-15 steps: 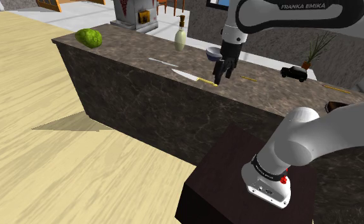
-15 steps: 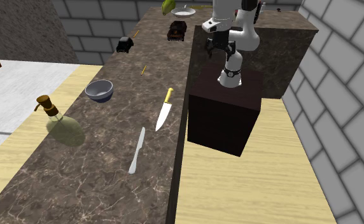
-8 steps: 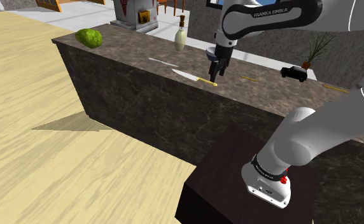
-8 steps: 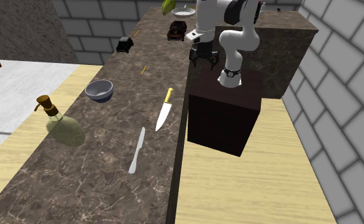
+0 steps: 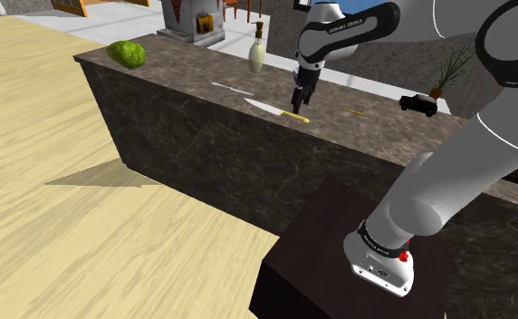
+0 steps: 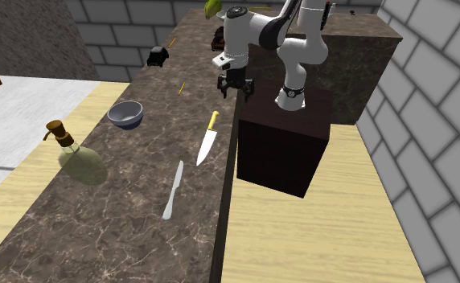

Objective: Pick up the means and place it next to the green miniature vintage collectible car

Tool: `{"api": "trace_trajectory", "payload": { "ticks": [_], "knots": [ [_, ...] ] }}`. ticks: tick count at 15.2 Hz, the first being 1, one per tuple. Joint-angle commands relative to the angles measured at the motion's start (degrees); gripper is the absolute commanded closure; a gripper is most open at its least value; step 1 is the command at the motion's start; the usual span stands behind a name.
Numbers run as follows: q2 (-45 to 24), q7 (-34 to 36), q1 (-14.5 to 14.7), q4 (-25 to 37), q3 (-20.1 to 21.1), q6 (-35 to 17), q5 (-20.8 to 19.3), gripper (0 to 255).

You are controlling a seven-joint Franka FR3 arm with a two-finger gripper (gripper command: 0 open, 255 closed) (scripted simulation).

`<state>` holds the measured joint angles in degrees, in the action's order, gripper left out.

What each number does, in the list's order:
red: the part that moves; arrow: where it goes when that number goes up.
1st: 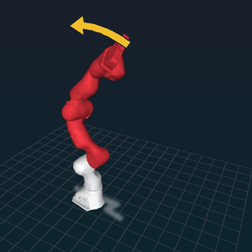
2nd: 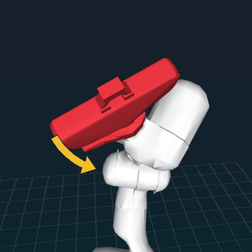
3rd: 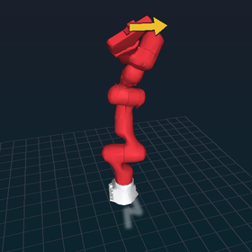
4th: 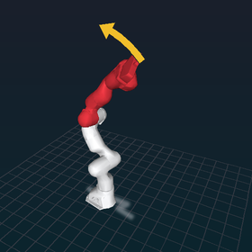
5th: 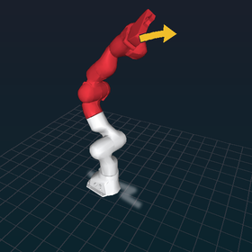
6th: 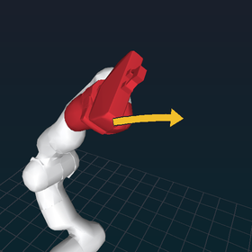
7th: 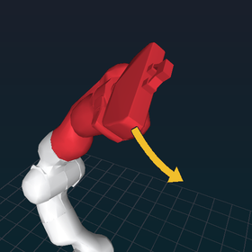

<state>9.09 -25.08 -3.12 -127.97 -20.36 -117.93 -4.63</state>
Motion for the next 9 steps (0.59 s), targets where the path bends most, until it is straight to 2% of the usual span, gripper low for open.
{"api": "trace_trajectory", "payload": {
  "ticks": [1,9],
  "knots": [
    [-4.4,-3.2,-0.1,2.8,-1.1,-2.1,1.1,0],
    [-20.6,-14.2,-2.7,15.5,-2.5,-6.4,7.3,0]
  ]
}}
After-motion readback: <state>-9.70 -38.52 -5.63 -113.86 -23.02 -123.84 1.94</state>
